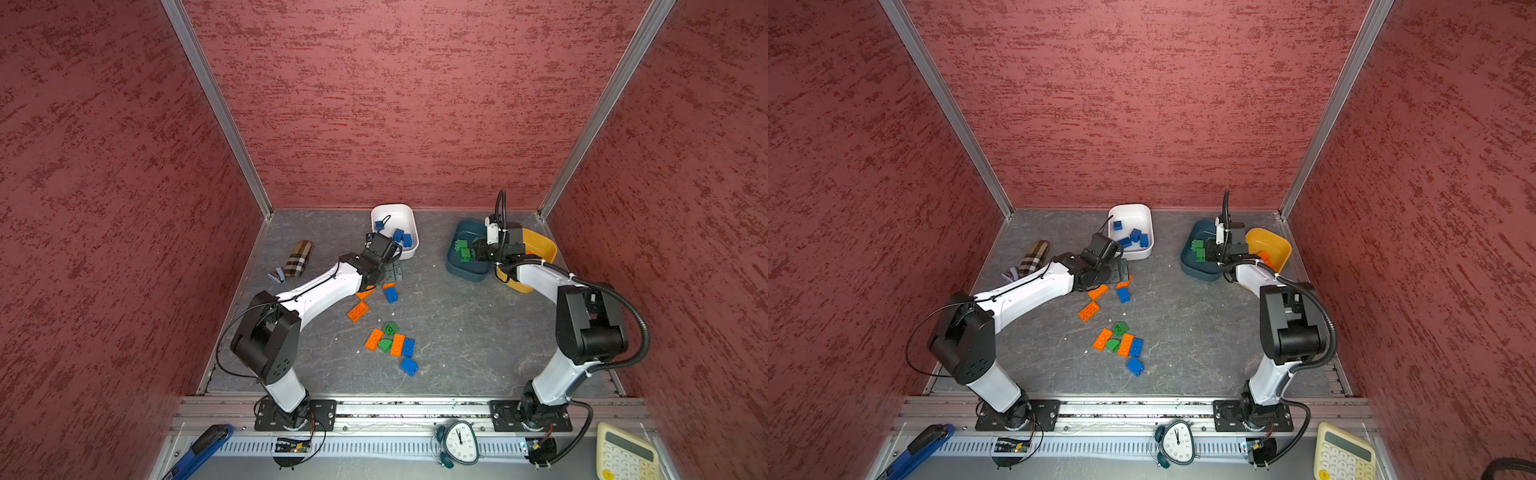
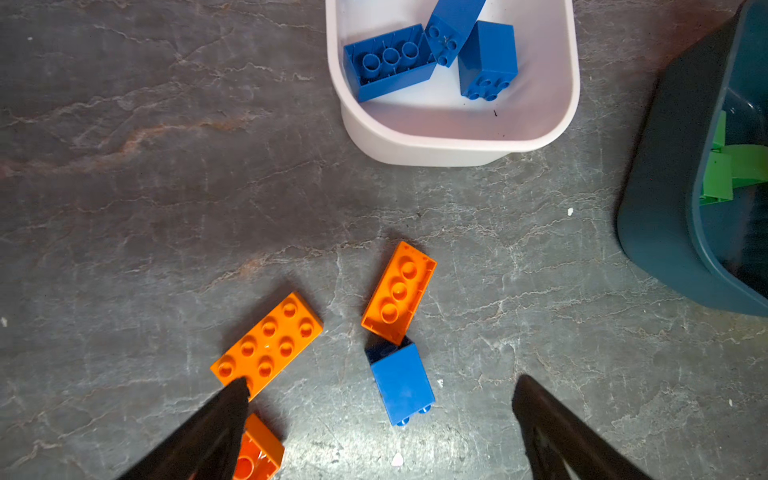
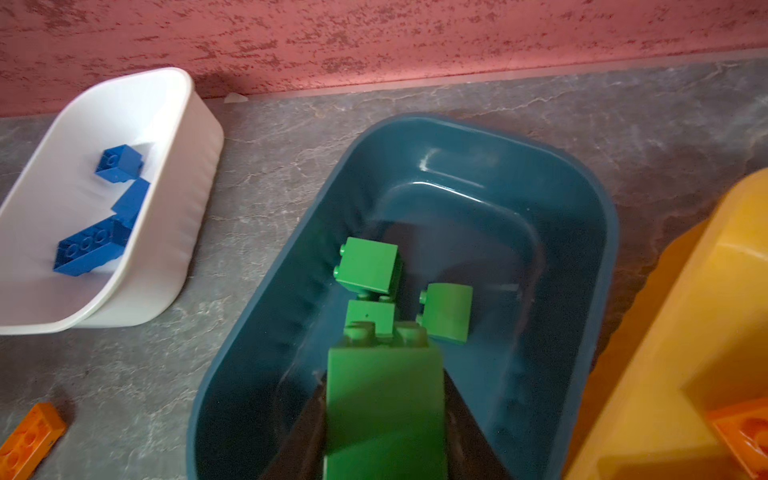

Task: Sort the legos into containers by color
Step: 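Release the green brick into the teal tub while the left gripper reaches a blue brick, then grasp the blue brick at the pile with the left gripper and lift it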

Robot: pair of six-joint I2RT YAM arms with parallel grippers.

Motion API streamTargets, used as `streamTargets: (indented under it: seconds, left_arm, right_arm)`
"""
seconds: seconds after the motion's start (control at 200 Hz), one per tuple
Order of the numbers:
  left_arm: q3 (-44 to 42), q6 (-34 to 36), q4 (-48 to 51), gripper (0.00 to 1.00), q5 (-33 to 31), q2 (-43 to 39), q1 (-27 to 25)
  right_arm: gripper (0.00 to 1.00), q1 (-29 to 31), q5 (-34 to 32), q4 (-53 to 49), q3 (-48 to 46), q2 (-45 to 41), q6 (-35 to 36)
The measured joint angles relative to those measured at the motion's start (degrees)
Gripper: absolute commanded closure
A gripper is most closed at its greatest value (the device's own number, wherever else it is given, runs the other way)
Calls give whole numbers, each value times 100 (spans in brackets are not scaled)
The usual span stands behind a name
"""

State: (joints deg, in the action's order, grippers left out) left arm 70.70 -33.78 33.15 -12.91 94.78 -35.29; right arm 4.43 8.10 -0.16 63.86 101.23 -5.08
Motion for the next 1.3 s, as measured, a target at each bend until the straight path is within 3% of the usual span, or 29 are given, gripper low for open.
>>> streamTargets:
  seconds: [0.17,0.346,0.506,0.937,1.012,1.297]
  left_arm:
    - [-289,-138,83,1,-57,-260,-120]
    - [-560,-267,275,1,-122,-348,-348]
    - [-710,-396,415,1,-133,-350,-549]
    - [-750,-568,614,1,-116,-315,-765]
    - [-750,-584,616,1,-111,-280,-765]
    - [-748,-586,629,1,-83,-170,-754]
  right_arm:
    - [62,-83,-76,-457,898,767,63]
    - [38,-83,4,-859,1650,1292,-15]
    - [24,-83,188,-885,1687,1296,-175]
    - [11,81,1032,-254,417,-35,-909]
    - [2,245,1058,-153,175,-278,-992]
    - [1,852,988,210,-741,-977,-1510]
